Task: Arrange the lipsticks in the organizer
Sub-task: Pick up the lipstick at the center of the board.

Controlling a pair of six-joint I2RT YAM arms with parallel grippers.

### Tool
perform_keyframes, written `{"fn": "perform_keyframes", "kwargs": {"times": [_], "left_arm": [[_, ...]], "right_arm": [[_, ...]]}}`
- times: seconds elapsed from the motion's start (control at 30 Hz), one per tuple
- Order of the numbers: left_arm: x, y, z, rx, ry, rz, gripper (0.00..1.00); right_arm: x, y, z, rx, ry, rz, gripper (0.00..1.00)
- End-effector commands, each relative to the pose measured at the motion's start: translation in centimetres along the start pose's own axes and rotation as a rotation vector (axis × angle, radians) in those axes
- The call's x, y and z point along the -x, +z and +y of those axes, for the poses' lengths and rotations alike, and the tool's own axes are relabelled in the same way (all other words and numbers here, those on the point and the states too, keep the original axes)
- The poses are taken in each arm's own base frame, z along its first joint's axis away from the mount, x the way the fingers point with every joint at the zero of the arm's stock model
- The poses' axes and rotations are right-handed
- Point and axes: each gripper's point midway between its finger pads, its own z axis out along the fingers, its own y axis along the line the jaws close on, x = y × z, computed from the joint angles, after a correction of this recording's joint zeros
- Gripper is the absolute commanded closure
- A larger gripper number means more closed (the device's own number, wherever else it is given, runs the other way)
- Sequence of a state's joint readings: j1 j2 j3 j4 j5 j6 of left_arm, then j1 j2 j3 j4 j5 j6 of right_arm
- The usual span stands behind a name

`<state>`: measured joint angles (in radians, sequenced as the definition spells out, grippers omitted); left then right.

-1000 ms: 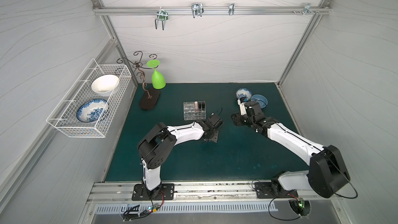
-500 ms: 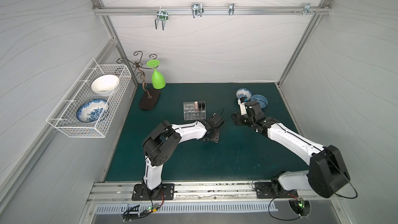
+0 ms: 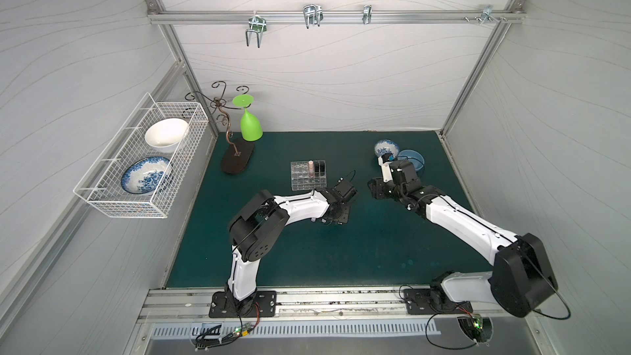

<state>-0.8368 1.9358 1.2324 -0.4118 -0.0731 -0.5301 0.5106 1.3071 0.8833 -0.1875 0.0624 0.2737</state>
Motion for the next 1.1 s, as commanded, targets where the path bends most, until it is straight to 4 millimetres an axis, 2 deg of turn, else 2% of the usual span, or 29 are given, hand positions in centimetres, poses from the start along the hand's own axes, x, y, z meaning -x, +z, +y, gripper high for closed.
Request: {"fn": "perform_keyframes", "kwargs": {"times": [0.0, 0.13, 0.3, 0.43, 0.6, 0.7, 0.93, 1.07], "left_arm": [[1.1, -1.6, -0.8, -0.044, 0.016, -0.064, 0.83], [2.0, -5.5, -0.2, -0.080, 0.019, -0.196, 0.87], [2.2, -10.2, -0.2, -0.230, 0.013, -0.336, 0.89], [3.0, -13.4, -0.1, -0.454, -0.070, -0.404, 0.89], [3.1, -16.5, -0.8, -0.680, -0.063, -0.448, 0.88], [2.9, -17.8, -1.8, -0.754, -0.024, -0.454, 0.88], [2.7, -19.6, -3.7, -0.892, 0.016, -0.443, 0.88], [2.5, -20.0, -3.8, -0.904, 0.028, -0.443, 0.88]], "right_arm": [[1.8, -2.4, 0.3, 0.030, 0.028, -0.050, 0.48], [2.9, -4.5, 0.9, 0.137, 0.064, -0.060, 0.47], [3.7, -6.0, 3.0, 0.414, 0.111, 0.017, 0.43], [3.9, -7.2, 5.9, 0.636, 0.097, 0.074, 0.33], [4.0, -8.9, 9.4, 0.904, 0.092, 0.124, 0.30], [3.2, -8.6, 10.7, 0.947, 0.072, 0.174, 0.30], [1.1, -5.8, 13.6, 0.926, 0.028, 0.279, 0.33], [0.8, -4.5, 13.5, 0.898, 0.037, 0.306, 0.37]]}}
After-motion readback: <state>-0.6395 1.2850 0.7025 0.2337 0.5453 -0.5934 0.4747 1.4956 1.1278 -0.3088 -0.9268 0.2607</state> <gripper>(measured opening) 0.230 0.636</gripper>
